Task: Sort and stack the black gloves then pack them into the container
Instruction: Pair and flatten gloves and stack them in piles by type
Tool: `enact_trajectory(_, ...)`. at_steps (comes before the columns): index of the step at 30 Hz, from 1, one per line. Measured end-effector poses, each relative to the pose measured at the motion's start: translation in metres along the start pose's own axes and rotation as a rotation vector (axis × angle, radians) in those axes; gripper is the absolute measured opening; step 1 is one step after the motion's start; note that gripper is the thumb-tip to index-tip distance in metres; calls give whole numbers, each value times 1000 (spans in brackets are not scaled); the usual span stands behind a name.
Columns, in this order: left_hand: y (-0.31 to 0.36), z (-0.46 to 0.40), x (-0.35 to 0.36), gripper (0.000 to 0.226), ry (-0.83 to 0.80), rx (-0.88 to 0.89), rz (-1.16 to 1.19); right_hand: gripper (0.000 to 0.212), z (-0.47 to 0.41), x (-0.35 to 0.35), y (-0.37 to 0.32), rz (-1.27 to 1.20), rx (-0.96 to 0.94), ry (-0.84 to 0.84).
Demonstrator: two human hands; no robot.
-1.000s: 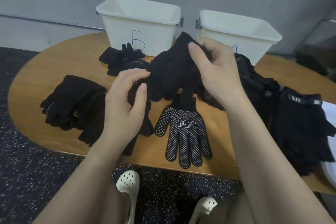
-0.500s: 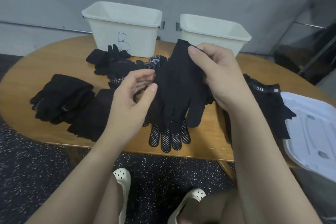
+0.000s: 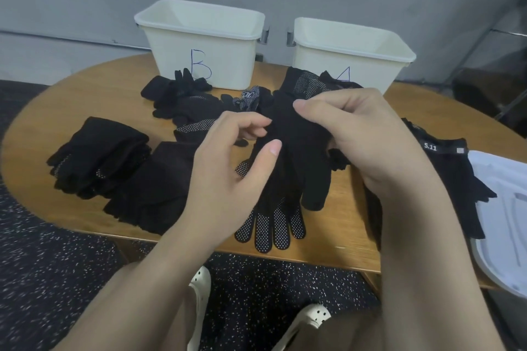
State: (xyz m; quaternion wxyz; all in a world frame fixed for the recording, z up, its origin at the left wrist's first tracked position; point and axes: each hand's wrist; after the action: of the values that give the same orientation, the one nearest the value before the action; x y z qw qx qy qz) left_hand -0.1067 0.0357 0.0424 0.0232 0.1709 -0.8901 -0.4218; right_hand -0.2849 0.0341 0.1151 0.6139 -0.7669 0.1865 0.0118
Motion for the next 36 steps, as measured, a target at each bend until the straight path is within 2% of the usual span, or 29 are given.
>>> enact_trajectory(4, 4, 2, 3, 31, -27, 24, -4, 23, -2, 6, 0, -34, 47, 21)
enact_trajectory(7, 9, 5, 4, 47, -64, 93, -80, 19, -3, 11, 3, -49, 83, 34)
enact_trajectory(11, 14, 10, 9, 66, -105, -19, -125, 22, -2, 16, 6, -112, 120, 69)
enact_trajectory(17, 6, 10, 8, 21, -46, -82, -99, 16, 3, 20, 12, -175, 109, 126)
enact_trajectory(18, 4, 9, 6, 18, -38, -88, -101, 17, 4, 21, 14, -202, 111, 157)
enact_trajectory(20, 3, 6, 2, 27, -57, -82, -86, 17, 6, 22, 23, -169, 68, 223)
enact_trajectory(22, 5, 4, -1, 25, -116, -101, -9, 23, 10, 21, 33, -97, 36, 178)
enact_trajectory(25, 7, 2, -6, 25, -202, -220, 98, 39, 22, 14, 46, -190, 149, -5)
enact_trajectory(29, 2, -1, -13, 49, -335, -347, 204, 39, 36, 3, 55, -314, 239, -145)
enact_trajectory(33, -9, -8, -17, 62, -394, -477, 178, 33, 32, 4, 61, -312, 317, -147)
enact_trajectory(36, -25, -8, -15, 45, -394, -492, 21, 26, 19, 10, 78, -137, 296, -89)
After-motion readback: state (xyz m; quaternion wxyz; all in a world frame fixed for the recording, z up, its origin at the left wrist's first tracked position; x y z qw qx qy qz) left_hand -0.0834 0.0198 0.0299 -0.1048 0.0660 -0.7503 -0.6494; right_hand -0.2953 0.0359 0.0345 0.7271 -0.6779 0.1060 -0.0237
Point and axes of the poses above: each hand's wrist, its own z-axis away from the middle knuckle, its own x-axis out of the palm, y = z × x, and after that the axes turned 15 degrees about y, right-handed
